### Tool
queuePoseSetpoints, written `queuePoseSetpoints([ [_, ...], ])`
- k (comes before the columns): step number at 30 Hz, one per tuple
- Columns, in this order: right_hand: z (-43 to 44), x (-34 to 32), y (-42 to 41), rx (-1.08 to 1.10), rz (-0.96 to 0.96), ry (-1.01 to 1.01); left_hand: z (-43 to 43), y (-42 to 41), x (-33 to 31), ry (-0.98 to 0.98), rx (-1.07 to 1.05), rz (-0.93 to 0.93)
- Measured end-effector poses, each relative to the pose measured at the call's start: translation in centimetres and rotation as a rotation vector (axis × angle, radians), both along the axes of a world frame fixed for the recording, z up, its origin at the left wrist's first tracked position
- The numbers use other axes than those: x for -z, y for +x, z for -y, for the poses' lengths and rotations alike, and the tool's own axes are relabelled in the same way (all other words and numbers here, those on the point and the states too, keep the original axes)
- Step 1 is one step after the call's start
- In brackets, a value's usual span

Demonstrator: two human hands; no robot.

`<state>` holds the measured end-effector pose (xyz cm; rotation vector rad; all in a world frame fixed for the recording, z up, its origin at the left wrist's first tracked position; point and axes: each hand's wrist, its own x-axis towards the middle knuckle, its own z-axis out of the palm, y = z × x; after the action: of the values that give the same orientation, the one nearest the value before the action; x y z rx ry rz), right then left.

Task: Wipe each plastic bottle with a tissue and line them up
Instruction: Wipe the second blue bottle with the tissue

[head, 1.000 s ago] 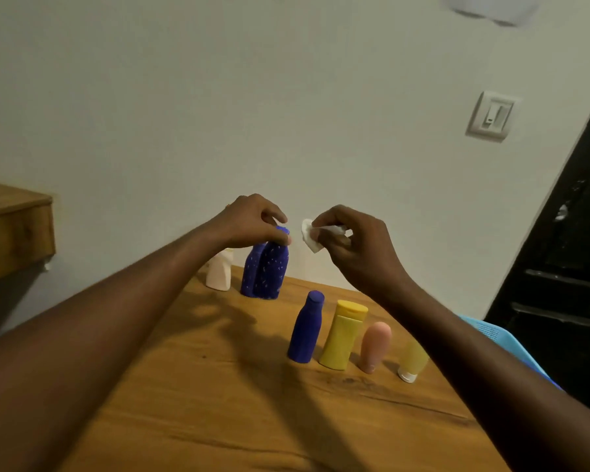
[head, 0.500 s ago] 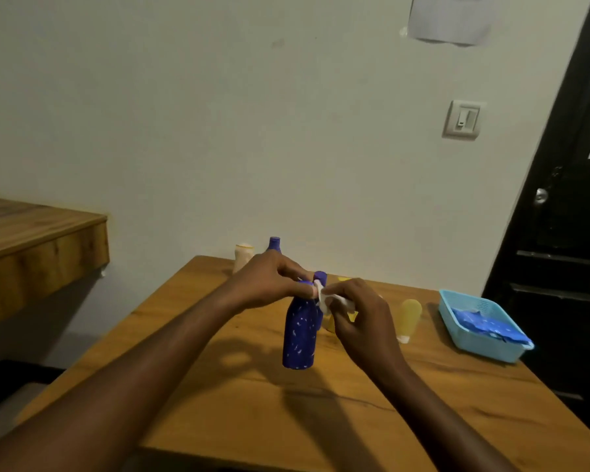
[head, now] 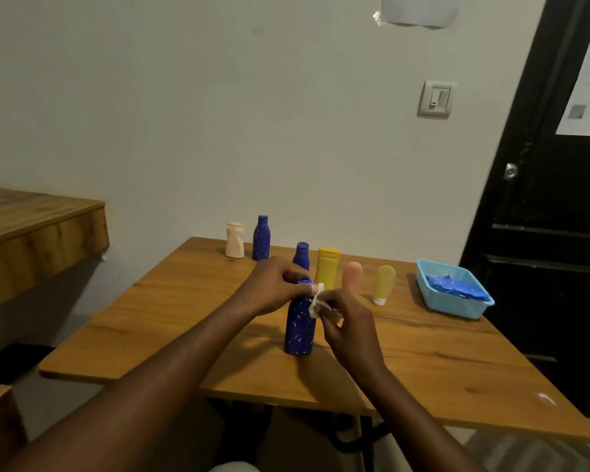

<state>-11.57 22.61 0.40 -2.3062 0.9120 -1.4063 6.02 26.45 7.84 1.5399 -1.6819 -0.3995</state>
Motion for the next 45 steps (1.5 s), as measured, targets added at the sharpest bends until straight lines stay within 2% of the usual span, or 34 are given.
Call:
queuePoseSetpoints([
  [11,-0.7,-1.0,0.8,0.045,0.033,-0.1,-0.4,-0.5,0.0,0.028,-0.021,0.023],
  [18,-1.4,1.6,1.3,0.03,0.024,-0.145,-0.1,-0.6,0.1,0.009,-0.038,0.104],
  [21,-1.7,2.8,1.1,0.062,-0.064,-0.129,-0.1,-0.7,-0.1,0.0,-0.033,0.112],
  [25,-2.5,5.8,0.7,0.098,-0.294,-0.053,0.1,-0.5,0.1,0.004,-0.015,0.139],
  [27,-2.9,6.4,0.5,0.081,-0.323,-0.038,0.0,-0.6,0.1,0.001,-0.017,0.164],
  [31,-3.4,5.9,0.1,0.065,-0.197,-0.063,-0.1,-1.1,-0.1,0.007,-0.036,0.218],
  [36,-3.1,1.4,0.5,0.124,-0.013,-0.218,-0.1,-1.7,-0.9,0.022,-0.051,0.266],
  [40,-2.8,-1.7,1.6,0.183,-0.091,-0.242,-0.3,-1.9,-1.6,0.044,-0.066,0.307],
  [45,-2.7,-0.7,2.0,0.167,-0.189,-0.209,-0.5,-2.2,-2.7,0.104,-0.054,0.356],
])
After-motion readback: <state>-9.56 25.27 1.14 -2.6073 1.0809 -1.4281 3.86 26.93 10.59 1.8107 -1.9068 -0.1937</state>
